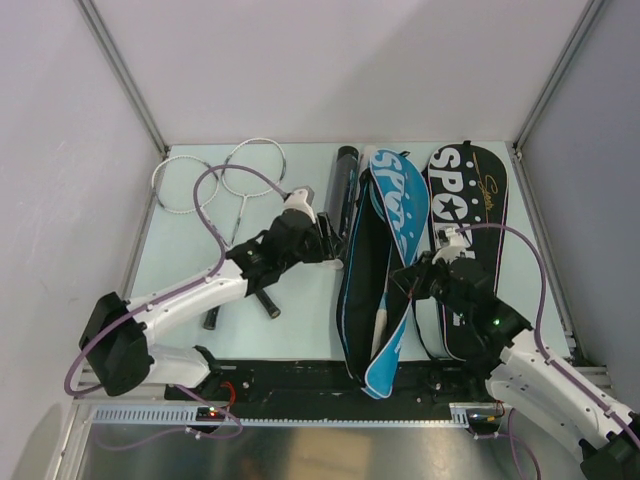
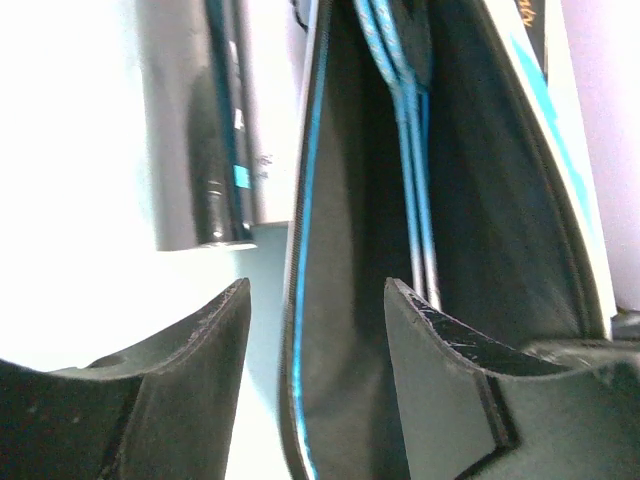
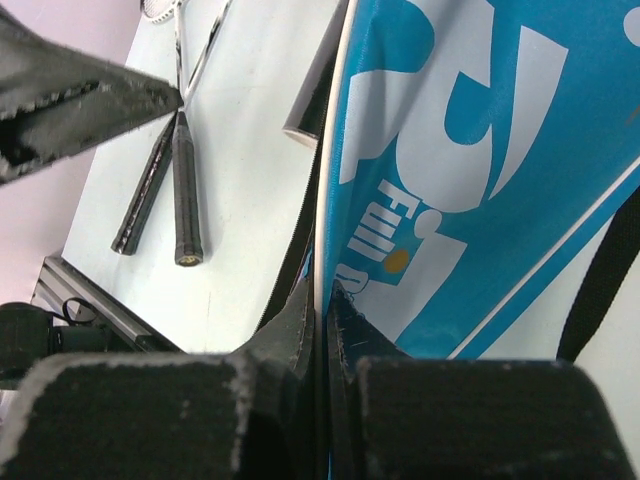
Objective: Pack up the badminton gear
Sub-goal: Place the racket in the racket bag, then adjust the racket bag at the center of the board.
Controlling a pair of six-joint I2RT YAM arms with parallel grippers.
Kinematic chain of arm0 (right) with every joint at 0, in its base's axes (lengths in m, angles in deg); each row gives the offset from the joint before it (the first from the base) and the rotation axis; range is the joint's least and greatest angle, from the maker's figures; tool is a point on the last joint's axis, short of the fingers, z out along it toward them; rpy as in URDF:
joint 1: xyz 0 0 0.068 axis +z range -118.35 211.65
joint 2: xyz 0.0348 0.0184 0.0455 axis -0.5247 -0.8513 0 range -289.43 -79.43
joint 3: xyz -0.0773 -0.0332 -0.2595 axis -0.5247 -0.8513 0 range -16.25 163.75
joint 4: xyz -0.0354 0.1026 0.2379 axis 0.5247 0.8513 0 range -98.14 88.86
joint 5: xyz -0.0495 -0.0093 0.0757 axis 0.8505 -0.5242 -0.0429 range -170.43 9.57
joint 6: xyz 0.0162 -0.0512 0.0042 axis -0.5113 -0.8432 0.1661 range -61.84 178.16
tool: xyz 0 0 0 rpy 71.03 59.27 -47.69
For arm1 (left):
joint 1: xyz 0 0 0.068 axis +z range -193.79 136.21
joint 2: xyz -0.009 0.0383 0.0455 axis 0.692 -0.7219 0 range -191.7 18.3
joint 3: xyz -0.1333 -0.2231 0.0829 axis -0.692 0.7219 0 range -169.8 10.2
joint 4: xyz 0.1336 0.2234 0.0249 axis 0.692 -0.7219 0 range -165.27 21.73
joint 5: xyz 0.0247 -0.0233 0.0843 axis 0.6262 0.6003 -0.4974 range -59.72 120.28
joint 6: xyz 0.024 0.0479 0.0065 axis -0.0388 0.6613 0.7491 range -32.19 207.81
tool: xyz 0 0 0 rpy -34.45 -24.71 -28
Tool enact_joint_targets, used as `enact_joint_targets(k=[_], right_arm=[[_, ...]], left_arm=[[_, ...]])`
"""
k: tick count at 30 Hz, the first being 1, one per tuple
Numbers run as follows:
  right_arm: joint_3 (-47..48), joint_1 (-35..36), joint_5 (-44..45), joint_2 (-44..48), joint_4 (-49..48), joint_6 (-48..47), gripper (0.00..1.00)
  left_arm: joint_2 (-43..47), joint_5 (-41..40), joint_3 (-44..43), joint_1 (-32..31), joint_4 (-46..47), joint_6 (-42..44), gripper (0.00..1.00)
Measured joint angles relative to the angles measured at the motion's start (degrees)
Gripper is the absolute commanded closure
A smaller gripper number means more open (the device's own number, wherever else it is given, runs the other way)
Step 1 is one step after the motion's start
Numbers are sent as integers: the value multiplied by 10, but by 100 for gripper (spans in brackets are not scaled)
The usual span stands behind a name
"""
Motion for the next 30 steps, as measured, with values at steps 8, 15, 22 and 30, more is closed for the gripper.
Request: enact_joint_targets(k=[8, 15, 22, 30], right_arm=[[-19, -6, -8, 48, 22, -5, 100], [-23, -8, -12, 59, 33, -5, 100], [-23, -9, -15, 66, 39, -5, 100], [-23, -11, -15, 71, 46, -5, 100]], left_arm=[[-70, 38, -55, 40, -21, 56, 40], [-159, 83, -100, 42, -7, 94, 40], [-255, 121, -140, 49, 16, 101, 50], [-290, 141, -157, 52, 26, 98, 97]])
